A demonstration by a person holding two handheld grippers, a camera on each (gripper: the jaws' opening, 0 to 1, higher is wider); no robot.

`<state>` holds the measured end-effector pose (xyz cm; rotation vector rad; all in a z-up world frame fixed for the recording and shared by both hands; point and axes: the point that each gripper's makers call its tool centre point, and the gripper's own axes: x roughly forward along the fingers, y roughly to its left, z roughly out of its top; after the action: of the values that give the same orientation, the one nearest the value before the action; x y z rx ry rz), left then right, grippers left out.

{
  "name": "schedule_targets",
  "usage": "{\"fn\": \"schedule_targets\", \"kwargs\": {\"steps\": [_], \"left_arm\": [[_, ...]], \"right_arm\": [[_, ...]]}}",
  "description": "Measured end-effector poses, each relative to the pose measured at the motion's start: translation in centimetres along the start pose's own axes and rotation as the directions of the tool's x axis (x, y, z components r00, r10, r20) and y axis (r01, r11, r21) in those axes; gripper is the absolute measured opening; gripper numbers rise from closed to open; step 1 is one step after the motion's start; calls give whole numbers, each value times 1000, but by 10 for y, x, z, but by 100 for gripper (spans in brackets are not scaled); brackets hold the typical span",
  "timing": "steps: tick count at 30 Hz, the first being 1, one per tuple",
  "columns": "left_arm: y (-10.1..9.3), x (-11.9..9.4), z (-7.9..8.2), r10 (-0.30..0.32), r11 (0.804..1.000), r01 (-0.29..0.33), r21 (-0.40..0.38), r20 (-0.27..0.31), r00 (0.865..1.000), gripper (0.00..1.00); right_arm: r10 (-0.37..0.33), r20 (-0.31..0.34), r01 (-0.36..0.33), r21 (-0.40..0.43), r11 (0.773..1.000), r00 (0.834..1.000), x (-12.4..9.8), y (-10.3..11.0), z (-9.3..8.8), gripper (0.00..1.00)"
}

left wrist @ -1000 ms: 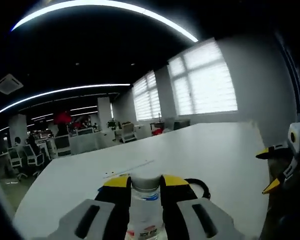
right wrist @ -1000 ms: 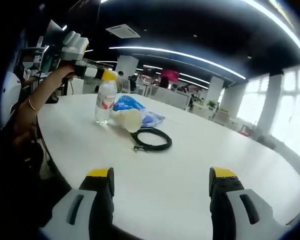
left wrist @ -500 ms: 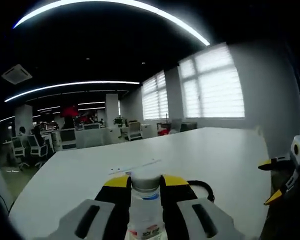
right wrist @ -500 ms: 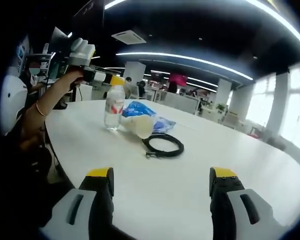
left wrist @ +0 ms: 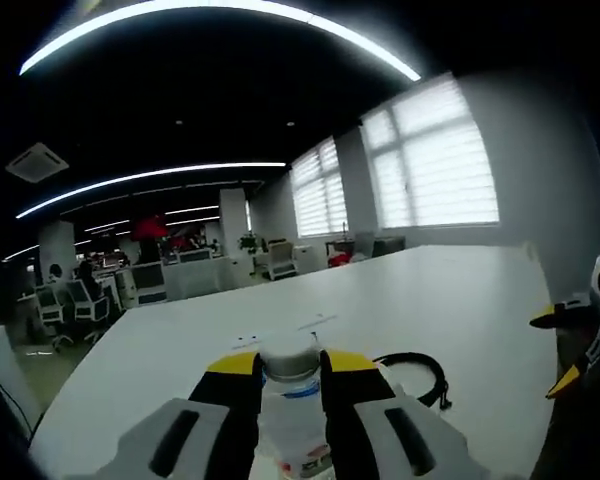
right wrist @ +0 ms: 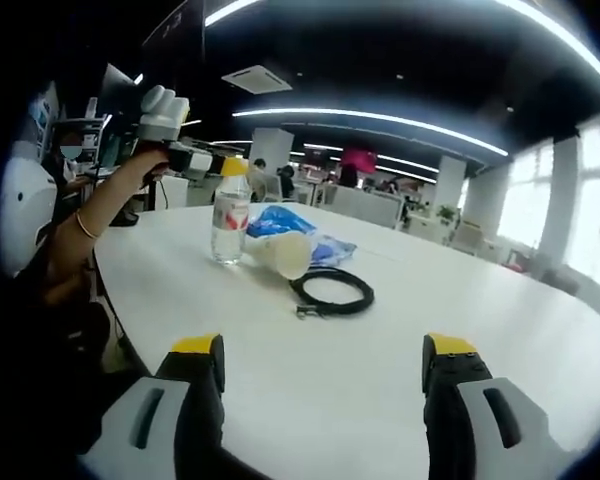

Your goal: Arrange the tabletop items into an orderly group along one side of the table until the central work area is clear of visible clutter.

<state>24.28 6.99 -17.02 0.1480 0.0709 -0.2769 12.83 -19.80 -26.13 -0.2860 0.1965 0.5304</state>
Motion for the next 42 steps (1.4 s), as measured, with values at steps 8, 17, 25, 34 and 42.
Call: {"fn": "schedule_targets", "kwargs": {"steps": [8, 17, 25, 34, 42], "left_arm": [[-1, 1, 0, 2, 1000, -2, 29, -1, 1000, 21], [0, 2, -1, 4, 998, -3, 55, -4, 1000, 22], [-1, 3, 1, -58, 992, 56, 111, 9, 998, 23], [3, -2, 17, -223, 967, 214, 136, 53, 973, 34], [-14, -5, 1, -531, 836, 518, 181, 31, 847, 42]], "right_arm": [[24, 23, -24, 5, 1000, 999, -2, 3, 6, 79], [38, 27, -38, 0, 999, 999, -1, 3, 9, 80], [42, 13, -41, -8, 999, 999, 1, 4, 6, 80], [45, 7, -45, -6, 999, 999, 4, 6, 5, 80], [39, -2, -39, 4, 999, 999, 5, 5, 1, 80]]}}
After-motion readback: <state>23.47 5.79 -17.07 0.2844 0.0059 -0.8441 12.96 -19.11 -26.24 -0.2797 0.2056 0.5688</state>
